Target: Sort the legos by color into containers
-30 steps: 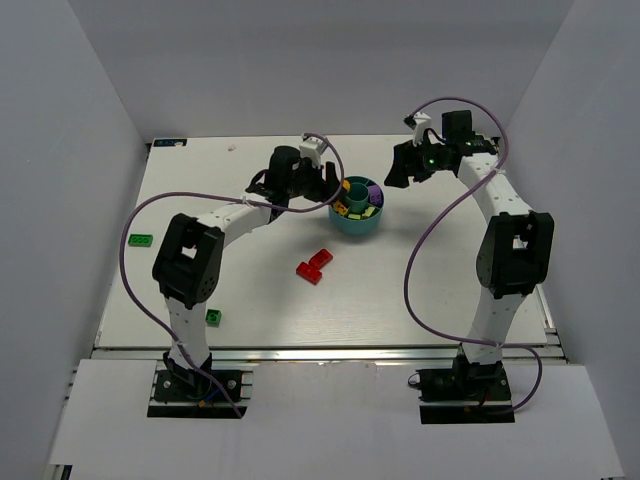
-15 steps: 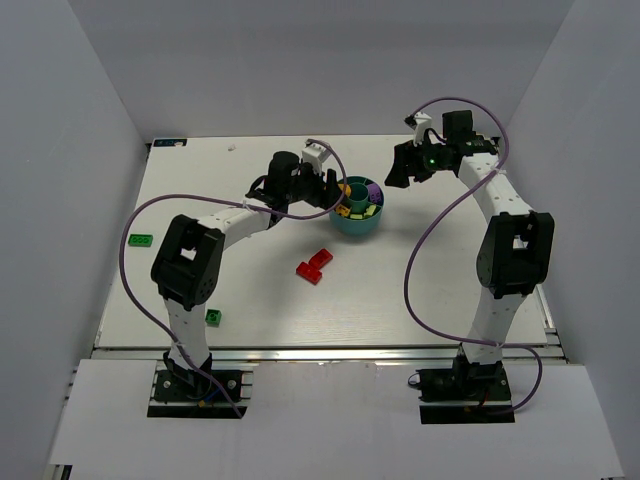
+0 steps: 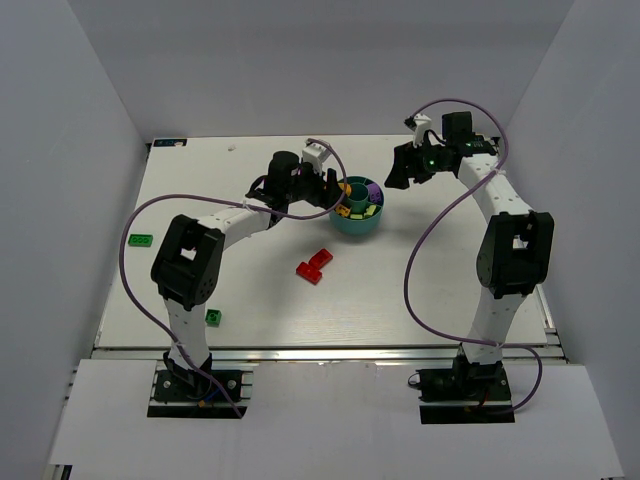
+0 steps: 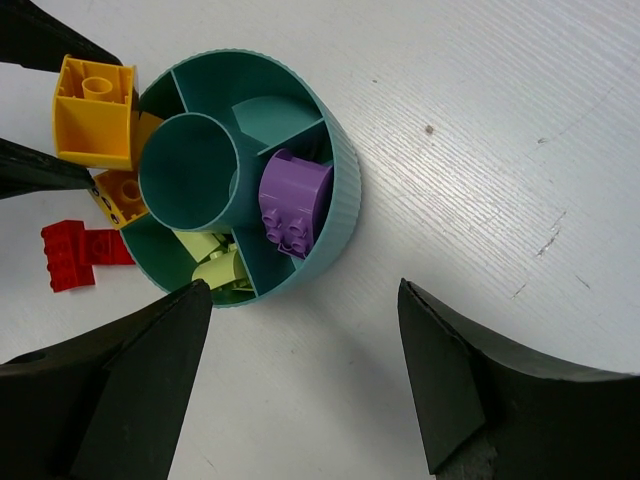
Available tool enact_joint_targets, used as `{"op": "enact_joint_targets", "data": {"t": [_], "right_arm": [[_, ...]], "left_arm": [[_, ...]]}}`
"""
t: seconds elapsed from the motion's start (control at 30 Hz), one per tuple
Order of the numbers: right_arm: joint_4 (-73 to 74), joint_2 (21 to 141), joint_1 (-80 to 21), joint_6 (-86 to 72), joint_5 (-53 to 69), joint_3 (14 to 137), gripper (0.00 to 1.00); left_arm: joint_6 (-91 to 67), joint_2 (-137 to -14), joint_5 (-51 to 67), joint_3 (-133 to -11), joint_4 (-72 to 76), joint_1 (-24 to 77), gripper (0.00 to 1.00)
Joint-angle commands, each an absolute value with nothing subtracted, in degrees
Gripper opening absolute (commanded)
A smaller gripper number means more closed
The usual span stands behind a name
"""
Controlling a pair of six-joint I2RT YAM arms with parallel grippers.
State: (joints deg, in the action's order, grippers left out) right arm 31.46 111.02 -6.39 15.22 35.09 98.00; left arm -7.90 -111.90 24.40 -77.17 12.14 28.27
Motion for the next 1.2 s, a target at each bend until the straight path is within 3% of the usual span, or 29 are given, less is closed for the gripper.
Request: {"op": "enact_joint_targets", "data": {"t": [0.0, 0.23, 0.5, 0.83, 0.87, 1.17], "right_arm": [[30.2, 108.8, -6.0, 15.3, 36.0, 97.8, 0.8], [30.2, 108.9, -6.1, 15.4, 35.9, 97.8, 0.8], [30.1, 108.7, -6.1, 15.4, 35.9, 97.6, 0.8], [30.1, 108.8, -6.1, 15.4, 35.9, 97.4, 0.81], [30.0, 108.7, -6.1, 15.4, 35.9, 97.3, 0.81], [29.9, 108.5, -5.9, 15.5, 36.0, 96.8, 0.81]], "left_arm": [[-7.4, -108.7, 25.4, -76.3, 14.1, 28.8, 0.33], [-7.6, -108.9, 25.3, -76.1, 14.5, 29.4, 0.42], [-7.5, -108.8, 23.9, -76.3, 14.6, 29.7, 0.65], [-7.6, -108.7, 22.6, -76.5, 14.7, 29.7, 0.79], [-7.6, -108.8, 22.6, -76.5, 14.7, 29.7, 0.85], [-8.0, -108.6, 22.2, -76.6, 14.8, 29.8, 0.87]]}}
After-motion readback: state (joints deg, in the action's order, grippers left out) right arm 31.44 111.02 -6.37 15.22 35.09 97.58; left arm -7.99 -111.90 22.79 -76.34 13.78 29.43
